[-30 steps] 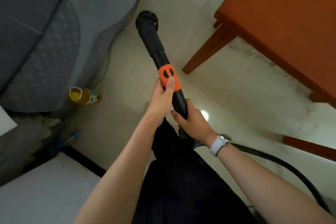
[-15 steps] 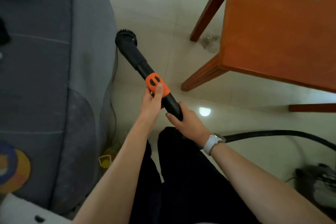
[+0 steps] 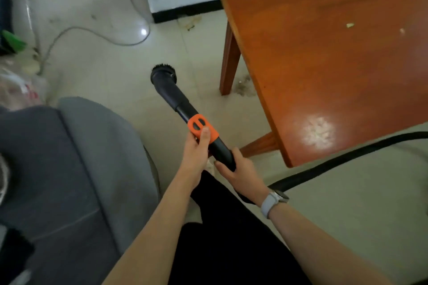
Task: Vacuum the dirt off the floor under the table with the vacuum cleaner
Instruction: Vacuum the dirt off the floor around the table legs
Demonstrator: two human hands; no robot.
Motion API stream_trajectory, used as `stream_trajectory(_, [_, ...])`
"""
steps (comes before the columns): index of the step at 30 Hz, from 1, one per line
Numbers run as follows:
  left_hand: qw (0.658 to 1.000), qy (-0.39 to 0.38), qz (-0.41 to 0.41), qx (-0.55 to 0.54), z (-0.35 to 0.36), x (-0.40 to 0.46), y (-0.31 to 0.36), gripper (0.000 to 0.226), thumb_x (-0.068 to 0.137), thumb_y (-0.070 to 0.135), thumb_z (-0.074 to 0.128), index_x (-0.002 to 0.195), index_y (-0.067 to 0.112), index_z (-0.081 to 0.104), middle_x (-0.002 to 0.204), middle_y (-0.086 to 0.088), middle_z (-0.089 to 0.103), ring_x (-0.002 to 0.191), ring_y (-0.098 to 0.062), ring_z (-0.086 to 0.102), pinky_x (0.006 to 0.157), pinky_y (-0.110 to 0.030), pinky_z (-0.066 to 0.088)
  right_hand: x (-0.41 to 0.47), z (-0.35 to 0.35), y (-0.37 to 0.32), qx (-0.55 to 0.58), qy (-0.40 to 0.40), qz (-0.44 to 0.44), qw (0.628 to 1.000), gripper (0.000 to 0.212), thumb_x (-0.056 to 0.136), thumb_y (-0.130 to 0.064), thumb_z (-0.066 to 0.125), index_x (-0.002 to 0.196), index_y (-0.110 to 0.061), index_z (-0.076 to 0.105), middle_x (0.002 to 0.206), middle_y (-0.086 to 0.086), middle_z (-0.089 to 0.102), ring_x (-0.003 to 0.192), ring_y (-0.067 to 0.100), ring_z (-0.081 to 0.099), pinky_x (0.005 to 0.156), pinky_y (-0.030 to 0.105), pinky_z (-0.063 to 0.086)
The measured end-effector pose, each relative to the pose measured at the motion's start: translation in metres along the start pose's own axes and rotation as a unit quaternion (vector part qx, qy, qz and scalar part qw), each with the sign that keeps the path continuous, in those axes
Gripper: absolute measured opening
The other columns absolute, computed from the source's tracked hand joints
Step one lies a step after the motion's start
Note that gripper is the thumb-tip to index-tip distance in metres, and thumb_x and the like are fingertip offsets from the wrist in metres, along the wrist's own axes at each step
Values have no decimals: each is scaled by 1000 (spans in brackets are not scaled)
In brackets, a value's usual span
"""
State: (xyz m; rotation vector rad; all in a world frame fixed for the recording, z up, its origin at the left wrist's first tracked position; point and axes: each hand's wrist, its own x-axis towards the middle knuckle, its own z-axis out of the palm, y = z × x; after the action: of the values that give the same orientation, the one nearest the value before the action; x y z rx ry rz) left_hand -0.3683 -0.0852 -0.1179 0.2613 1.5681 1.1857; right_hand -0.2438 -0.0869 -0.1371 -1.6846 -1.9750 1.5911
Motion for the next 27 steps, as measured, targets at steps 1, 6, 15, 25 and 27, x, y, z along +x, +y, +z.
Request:
stream_trajectory(1, [1000,-6,-5,8,-4,14,13,32,101,21,39,129,6,42,118,-18,54,107,-29,56,93,-43,48,15,-2,-11,3,1,-3,1000,32,90,-36,60,107,-12,49,76,-2,54,70,16,53,64,32,42])
stream_trajectory(6, [997,-23,-11,69,-10,78,69,29,100,27,41,126,13,42,129,-18,53,117,-32,54,99,-50,46,70,-9,-58,45,5,7,999,26,91,-37,58,103,-19,44,80,-1,56,69,18,56,61,30,41])
stream_trajectory(15, [977,-140,-70,141,7,193,122,31,101,29,40,128,15,42,129,-14,55,113,-28,57,95,-44,47,159,-14,-101,50,125,94,986,28,90,-39,59,94,-20,39,87,16,64,80,36,60,61,34,36])
stream_trajectory(25, [925,-273,-182,194,-47,322,218,23,103,21,32,117,8,43,97,-15,58,90,-29,59,80,-40,49,271,39,-206,76,163,226,958,41,92,-47,52,112,-11,47,106,12,63,94,32,61,70,35,41])
stream_trajectory(27, [912,-292,-204,202,-53,337,232,23,103,23,30,112,7,45,95,-16,58,88,-29,59,82,-41,49,285,42,-220,69,167,240,954,43,92,-48,51,114,-11,47,109,11,63,97,31,61,71,34,40])
